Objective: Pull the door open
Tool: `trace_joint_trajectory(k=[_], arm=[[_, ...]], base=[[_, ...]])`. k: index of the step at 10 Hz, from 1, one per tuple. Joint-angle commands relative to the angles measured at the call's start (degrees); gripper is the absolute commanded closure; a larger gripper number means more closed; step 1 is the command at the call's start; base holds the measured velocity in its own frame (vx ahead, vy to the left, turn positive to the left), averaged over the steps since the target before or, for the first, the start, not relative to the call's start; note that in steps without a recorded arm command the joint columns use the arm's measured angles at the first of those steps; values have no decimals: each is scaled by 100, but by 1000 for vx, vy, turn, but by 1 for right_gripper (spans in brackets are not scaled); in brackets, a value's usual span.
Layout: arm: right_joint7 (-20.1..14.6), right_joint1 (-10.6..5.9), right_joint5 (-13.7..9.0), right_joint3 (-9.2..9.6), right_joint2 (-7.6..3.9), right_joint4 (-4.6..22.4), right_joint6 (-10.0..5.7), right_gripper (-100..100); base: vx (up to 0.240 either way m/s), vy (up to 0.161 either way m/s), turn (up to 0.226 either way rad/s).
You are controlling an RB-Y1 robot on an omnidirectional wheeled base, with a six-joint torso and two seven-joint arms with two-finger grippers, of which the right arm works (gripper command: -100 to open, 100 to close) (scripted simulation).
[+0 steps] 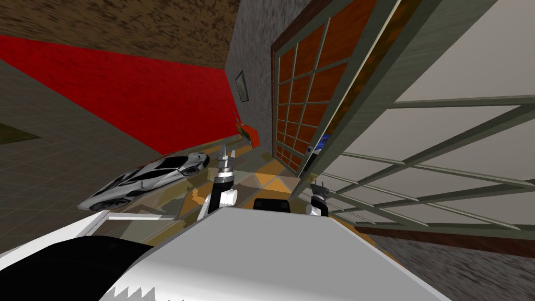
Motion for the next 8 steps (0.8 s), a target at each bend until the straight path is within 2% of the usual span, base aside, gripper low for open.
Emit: trace_joint_trajectory(k=[1,2,4,5,7,8], arm=[[-86,-181,27,102,65,115,-46,-100],[-86,-181,27,102,65,115,-46,-100],[-475,-170,-186,207,98,44,-13,-100],[-544,-170,-186,207,98,44,-13,-100],[-919,-161,-379,303,129,-21,17,-100],[-969,-161,-379,303,129,-21,17,-100]], base=[[-13,6,-16],[-1,14,14],[-58,-3,81],[-57,-9,37],[-60,-5,47],[-50,1,10]])
